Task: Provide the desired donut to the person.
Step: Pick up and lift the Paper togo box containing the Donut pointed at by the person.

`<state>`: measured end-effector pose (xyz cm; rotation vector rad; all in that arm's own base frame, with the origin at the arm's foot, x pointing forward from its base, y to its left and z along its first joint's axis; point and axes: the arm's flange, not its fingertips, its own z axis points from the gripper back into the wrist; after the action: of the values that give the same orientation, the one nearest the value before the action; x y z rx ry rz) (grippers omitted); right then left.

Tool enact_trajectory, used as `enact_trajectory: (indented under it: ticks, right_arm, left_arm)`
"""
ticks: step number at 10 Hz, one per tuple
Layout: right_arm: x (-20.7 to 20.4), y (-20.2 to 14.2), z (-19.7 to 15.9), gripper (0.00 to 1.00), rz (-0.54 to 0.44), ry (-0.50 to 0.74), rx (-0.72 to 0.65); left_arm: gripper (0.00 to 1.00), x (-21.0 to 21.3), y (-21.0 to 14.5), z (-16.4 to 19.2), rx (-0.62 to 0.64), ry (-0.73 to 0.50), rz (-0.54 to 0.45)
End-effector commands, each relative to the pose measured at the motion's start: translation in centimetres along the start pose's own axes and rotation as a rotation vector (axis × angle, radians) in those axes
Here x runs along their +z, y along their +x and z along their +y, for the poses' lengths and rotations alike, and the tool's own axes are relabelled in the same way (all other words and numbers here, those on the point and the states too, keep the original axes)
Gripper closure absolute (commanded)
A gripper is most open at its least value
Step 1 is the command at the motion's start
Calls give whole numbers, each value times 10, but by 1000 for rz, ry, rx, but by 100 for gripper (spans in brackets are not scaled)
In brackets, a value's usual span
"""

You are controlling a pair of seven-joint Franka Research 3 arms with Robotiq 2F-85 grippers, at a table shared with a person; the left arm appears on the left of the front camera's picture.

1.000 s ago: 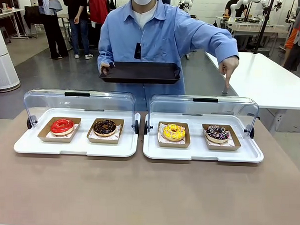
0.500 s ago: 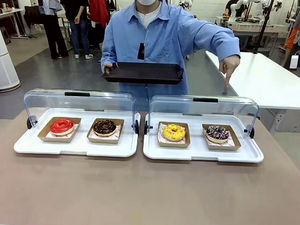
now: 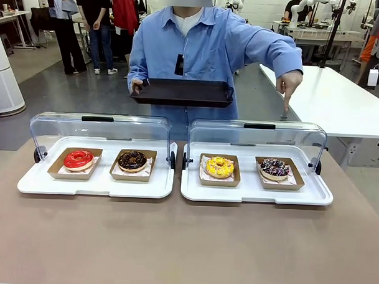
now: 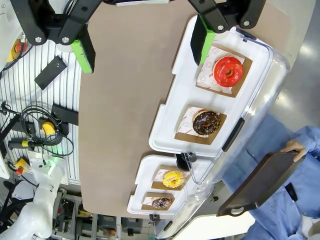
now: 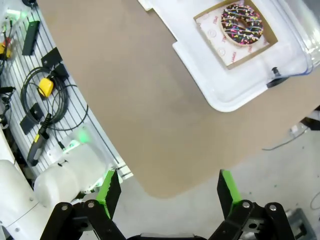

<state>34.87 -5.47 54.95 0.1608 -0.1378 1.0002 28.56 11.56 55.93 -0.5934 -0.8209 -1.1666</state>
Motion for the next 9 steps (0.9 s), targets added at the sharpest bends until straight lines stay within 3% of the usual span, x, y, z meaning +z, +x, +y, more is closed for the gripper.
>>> enact_trajectory:
  ticks: [1,3,5,9]
  right_arm:
    - [0,1,0,0,1,0,1]
    - [-31,34,36,0,134,-184,283]
    - [-63,61,39,0,158,-172,443]
    - [-131,96,19,0,160,-67,528]
  left_arm:
    - [0,1,0,1,-8,0,-13]
    - [0,1,0,1,-8,0,-13]
    - [0,1,0,1,-8,0,-13]
    - [0,1,0,1,-8,0,-13]
